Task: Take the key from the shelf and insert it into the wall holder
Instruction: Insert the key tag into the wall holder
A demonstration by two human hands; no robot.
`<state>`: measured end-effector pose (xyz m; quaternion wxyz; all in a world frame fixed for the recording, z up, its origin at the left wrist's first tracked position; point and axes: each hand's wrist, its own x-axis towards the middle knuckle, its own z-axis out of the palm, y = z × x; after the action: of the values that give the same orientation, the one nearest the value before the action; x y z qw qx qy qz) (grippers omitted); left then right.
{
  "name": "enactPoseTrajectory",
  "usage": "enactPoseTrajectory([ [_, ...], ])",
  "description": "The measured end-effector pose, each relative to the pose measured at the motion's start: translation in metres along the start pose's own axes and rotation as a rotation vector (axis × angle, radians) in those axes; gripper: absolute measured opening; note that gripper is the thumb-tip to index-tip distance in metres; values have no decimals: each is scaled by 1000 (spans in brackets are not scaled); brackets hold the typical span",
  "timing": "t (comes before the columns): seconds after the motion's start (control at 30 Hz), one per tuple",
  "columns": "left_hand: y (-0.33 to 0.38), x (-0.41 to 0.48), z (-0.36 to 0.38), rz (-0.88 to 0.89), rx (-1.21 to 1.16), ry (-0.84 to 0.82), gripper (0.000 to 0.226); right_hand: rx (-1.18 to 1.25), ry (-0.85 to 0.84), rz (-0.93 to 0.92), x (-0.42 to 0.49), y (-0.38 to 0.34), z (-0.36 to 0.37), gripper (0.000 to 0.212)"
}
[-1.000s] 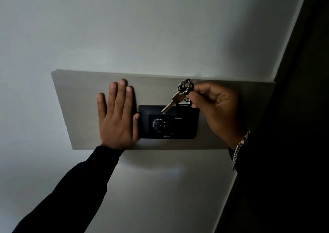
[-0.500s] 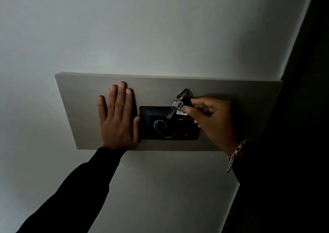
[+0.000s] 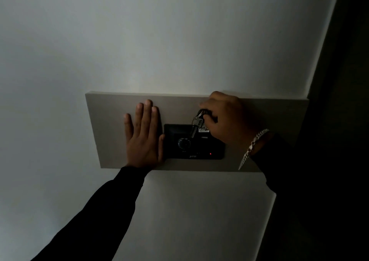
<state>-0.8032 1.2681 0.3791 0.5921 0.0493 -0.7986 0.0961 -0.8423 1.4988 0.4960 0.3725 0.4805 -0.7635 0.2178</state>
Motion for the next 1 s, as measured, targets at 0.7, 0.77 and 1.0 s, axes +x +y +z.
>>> enactPoseTrajectory([
  [0.7, 2, 29, 3, 2, -11, 58, 68, 212, 346, -16, -21, 19, 27, 14],
  [0.77, 1, 27, 4, 6, -7, 60, 68, 203, 395, -7, -26, 21, 36, 13],
  [1.0, 0, 26, -6, 10, 0, -20, 69, 243, 459, 2, -36, 18, 46, 18],
])
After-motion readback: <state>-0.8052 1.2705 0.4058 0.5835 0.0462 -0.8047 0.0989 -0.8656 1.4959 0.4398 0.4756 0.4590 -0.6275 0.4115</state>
